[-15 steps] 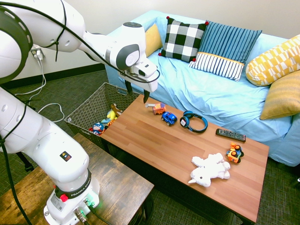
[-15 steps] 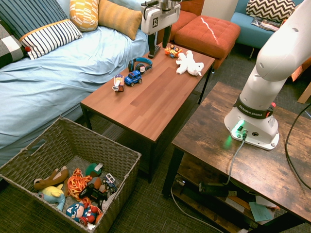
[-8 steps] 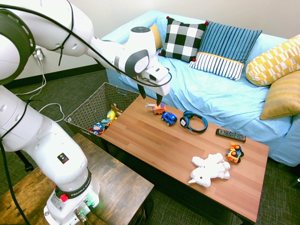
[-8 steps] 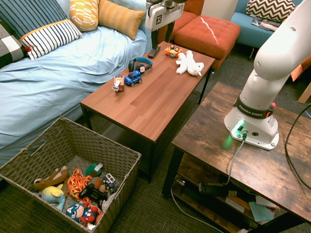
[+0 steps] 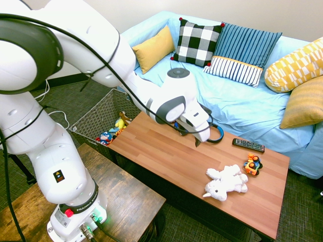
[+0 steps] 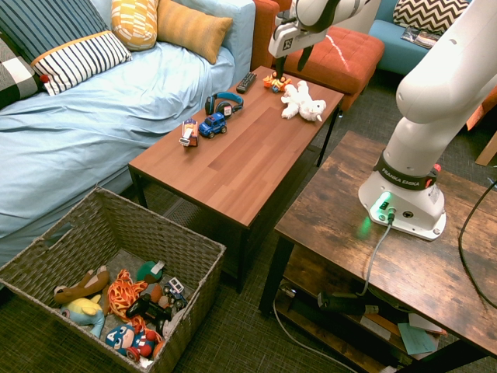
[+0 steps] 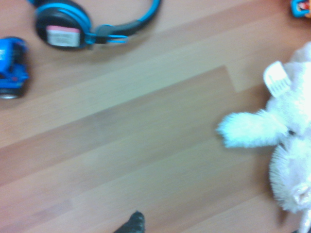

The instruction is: Put the stuffed toy in the basket

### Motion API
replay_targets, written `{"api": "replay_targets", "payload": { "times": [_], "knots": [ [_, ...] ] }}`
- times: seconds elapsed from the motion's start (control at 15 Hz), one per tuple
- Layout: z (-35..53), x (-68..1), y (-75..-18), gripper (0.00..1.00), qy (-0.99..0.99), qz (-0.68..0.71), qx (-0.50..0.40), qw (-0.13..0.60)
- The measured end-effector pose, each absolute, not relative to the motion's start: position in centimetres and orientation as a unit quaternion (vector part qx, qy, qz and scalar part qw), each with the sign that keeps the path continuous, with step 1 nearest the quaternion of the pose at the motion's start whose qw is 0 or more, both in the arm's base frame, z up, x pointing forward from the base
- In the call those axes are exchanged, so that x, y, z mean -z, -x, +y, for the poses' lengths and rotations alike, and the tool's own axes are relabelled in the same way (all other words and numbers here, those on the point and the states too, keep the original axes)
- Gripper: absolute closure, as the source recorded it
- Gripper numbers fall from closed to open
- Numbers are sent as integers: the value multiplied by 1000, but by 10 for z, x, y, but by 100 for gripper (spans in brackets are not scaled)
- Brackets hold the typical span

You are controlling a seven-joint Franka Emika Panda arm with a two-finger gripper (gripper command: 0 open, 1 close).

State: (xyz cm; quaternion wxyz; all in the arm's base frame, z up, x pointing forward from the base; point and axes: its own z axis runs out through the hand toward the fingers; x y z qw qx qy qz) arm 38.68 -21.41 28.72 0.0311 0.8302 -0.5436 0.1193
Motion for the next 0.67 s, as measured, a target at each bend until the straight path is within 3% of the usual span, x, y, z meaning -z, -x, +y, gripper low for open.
{"api": "replay_targets", "payload": {
  "times": [0.67],
  "knots": [
    [-355, -166, -395, 0, -781, -619, -85, 31]
  ]
}}
